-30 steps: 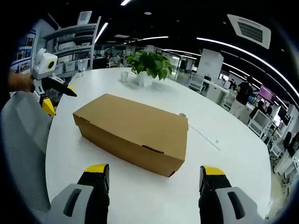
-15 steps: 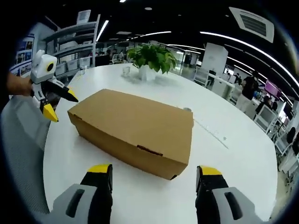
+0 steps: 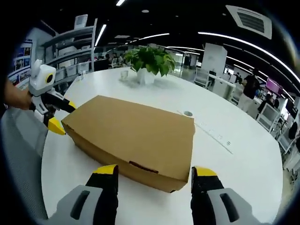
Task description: Operate the shoe box by opening the lid, removing the specified soft item, and placing it in the target area until the item is outside and the box remains undamaged.
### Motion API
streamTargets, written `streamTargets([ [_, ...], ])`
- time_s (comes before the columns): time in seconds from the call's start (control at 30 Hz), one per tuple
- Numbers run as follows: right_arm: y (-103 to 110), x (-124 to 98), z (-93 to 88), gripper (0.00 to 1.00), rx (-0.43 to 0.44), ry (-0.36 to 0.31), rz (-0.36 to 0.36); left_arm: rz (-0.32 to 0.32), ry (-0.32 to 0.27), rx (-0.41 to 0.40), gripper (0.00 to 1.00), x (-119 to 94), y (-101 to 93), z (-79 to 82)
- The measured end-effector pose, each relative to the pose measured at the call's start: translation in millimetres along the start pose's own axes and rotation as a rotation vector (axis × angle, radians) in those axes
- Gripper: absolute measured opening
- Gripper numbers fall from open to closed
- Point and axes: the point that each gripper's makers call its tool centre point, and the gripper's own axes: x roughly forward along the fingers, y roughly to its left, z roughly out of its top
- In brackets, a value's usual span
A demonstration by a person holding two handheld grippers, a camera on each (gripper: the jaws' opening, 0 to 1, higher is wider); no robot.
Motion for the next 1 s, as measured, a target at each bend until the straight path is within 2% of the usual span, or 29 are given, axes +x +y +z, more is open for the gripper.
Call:
streamTargets([
  [0.07, -1, 1, 0.3, 0.6, 0.01, -0.001, -0.001, 0.007, -0.003, -0.008, 0.59, 0, 2.0, 0.7],
  [0.1, -2, 2, 4.9, 0.59, 0.091, -0.027, -0.011, 0.019, -0.003, -0.01, 0.58, -1, 4.2, 0.9],
  [0.13, -2, 1, 1.8, 0.59, 0.055, -0.005, 0.0, 0.017, -0.004, -0.01, 0.59, 0, 3.7, 1.2],
  [0.2, 0, 2, 1.6, 0.6, 0.063, -0.008, -0.006, 0.028, -0.001, 0.02, 0.58, 1, 5.2, 1.2],
  [0.37, 2, -2, 1.2, 0.58, 0.092, -0.012, -0.006, 0.029, 0.006, 0.028, 0.58, 2, 7.0, 1.7],
  [1.0, 11, -4, -1.0, 0.55, 0.133, -0.029, -0.063, -0.036, 0.032, 0.066, 0.56, -2, 21.6, 2.4],
])
